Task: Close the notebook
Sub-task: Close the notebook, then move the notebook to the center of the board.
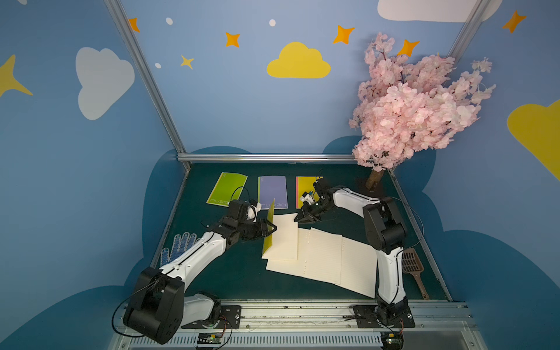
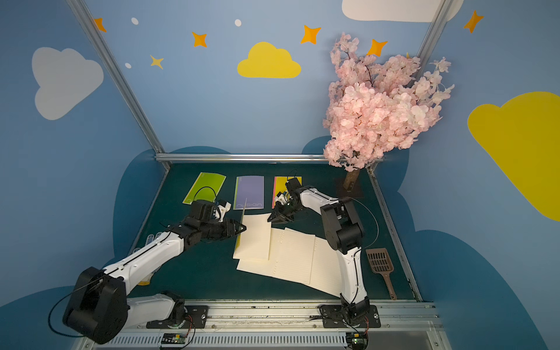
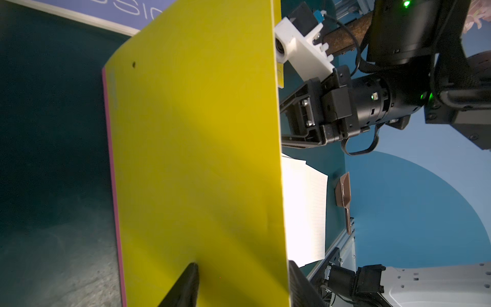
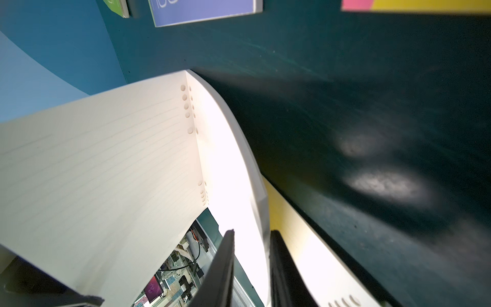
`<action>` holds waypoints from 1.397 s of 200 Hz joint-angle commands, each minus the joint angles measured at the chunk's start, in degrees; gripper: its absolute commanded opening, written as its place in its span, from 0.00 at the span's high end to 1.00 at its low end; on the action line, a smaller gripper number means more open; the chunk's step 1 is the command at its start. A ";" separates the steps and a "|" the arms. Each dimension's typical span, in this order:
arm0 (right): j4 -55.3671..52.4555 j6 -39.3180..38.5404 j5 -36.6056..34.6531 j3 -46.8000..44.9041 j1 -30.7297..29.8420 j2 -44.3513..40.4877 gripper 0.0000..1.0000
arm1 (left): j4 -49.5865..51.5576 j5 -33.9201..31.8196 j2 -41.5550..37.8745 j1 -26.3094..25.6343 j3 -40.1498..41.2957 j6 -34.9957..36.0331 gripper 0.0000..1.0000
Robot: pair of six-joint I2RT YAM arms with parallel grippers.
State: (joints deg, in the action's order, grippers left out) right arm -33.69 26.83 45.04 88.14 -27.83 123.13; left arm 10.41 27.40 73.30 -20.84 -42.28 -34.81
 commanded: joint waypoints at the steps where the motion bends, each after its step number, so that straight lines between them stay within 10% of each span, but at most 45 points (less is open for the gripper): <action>1: 0.04 0.01 0.45 -0.50 0.48 -3.39 0.74 | -2.33 -0.37 0.27 -0.60 -1.38 0.04 0.47; 207: 0.56 0.26 -1.88 -8.02 2.23 -10.95 0.62 | -7.97 2.47 4.62 -2.19 -1.74 0.26 0.45; 279: 2.18 0.57 -2.00 -10.14 0.61 -9.64 0.60 | 1.10 -8.52 7.32 -2.24 -2.75 0.36 0.45</action>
State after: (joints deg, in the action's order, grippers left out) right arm -32.56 27.20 43.53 79.00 -26.15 113.69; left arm 6.33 24.14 79.31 -22.94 -43.44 -34.89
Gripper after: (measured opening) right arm 0.399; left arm 0.547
